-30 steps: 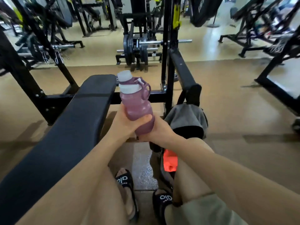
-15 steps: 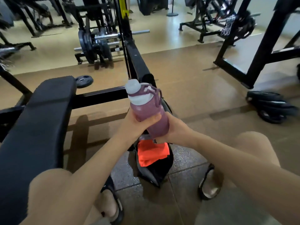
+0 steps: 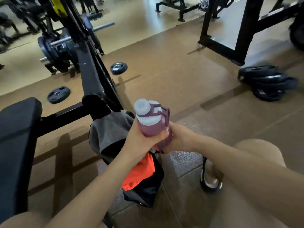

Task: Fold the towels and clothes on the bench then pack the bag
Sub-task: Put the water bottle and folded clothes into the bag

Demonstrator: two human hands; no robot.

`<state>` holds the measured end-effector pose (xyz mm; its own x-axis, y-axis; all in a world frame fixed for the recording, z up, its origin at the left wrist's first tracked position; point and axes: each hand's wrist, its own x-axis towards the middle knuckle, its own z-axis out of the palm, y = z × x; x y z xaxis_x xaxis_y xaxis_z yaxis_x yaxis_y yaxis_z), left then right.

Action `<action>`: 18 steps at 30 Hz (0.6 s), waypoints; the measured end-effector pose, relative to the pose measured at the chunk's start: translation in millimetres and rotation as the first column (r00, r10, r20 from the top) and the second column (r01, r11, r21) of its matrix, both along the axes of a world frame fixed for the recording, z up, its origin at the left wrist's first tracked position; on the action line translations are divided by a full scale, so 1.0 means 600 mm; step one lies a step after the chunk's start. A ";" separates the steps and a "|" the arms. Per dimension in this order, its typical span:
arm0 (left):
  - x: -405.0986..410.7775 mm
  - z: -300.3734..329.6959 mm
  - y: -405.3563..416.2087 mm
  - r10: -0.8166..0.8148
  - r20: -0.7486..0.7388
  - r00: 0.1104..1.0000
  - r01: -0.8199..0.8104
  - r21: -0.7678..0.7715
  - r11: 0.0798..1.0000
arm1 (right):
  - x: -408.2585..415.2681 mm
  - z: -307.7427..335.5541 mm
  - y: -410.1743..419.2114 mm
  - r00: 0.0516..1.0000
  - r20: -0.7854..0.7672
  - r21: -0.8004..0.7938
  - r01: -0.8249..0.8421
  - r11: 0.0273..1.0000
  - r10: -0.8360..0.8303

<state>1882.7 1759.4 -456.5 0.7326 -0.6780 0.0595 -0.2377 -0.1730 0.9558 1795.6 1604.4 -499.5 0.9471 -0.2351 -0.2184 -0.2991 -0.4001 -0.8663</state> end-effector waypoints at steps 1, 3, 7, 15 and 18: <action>0.009 -0.001 -0.015 -0.014 0.005 1.000 0.014 0.021 1.000 | 0.006 -0.009 -0.011 1.000 -0.003 0.024 0.020 1.000 -0.020; 0.028 0.000 -0.041 -0.046 0.042 0.998 0.044 0.040 0.998 | 0.015 -0.026 -0.029 0.998 0.005 0.042 0.059 0.997 -0.059; 0.060 0.001 -0.082 -0.074 0.149 0.986 0.067 0.056 0.996 | 0.024 -0.041 -0.057 0.995 -0.035 -0.010 0.098 0.995 -0.098; 0.099 -0.022 -0.086 -0.081 0.242 0.967 0.040 0.169 0.985 | 0.094 -0.064 -0.097 0.663 -0.719 -0.223 -0.506 0.833 0.210; 0.097 -0.025 -0.069 -0.121 0.263 0.957 0.052 0.257 0.965 | 0.122 -0.108 -0.087 0.680 -0.712 -0.285 -0.510 0.812 0.177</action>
<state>1940.6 1718.2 -471.8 0.6491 -0.7571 0.0738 -0.5087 -0.3600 0.7820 1869.1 1552.4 -564.5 0.6483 -0.1447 -0.7475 -0.4565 -0.8596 -0.2295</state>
